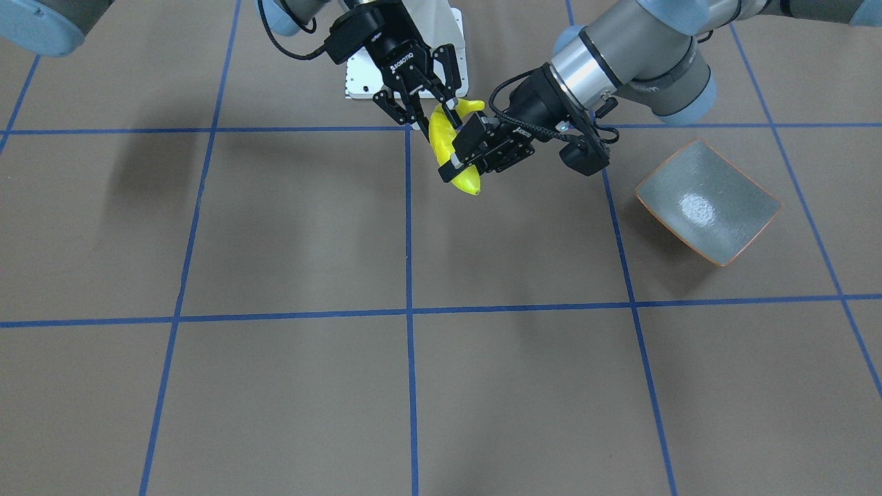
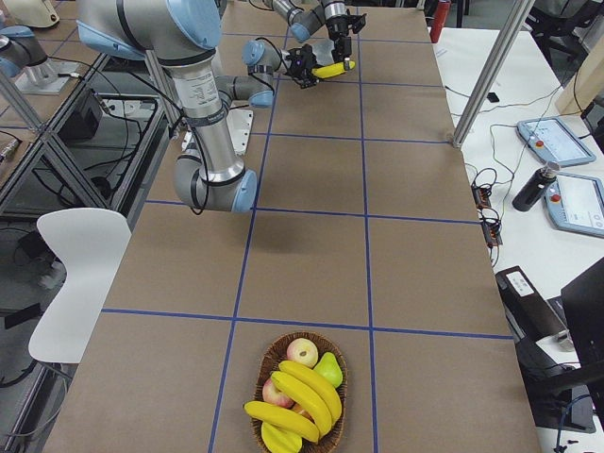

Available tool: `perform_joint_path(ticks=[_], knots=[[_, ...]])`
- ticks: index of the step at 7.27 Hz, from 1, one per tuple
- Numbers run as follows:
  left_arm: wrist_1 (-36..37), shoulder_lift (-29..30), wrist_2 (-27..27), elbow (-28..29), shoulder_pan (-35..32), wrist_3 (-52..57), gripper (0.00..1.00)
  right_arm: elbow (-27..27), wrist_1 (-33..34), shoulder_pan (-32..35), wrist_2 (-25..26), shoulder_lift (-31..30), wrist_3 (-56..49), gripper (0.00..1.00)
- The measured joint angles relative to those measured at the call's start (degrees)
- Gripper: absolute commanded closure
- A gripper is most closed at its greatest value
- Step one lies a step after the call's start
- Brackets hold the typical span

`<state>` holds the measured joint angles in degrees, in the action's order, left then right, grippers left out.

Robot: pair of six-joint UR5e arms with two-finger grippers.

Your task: Transfer all bananas from basket to plate

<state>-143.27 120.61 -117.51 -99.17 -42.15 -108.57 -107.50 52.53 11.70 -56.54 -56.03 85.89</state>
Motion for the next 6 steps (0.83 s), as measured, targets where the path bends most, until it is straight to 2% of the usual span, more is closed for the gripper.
perform_joint_path(ticks=[3,6], knots=[[-0.2,0.0,0.0,-0.2,0.2,-0.2,1.0,-2.5,-0.2,0.1,-0.7,0.0,-0.1,0.0],[-0.2,-0.3,0.0,-0.6,0.0,-0.3,1.0,-3.5,0.1,2.3,-4.4,-1.0,0.0,0.0]])
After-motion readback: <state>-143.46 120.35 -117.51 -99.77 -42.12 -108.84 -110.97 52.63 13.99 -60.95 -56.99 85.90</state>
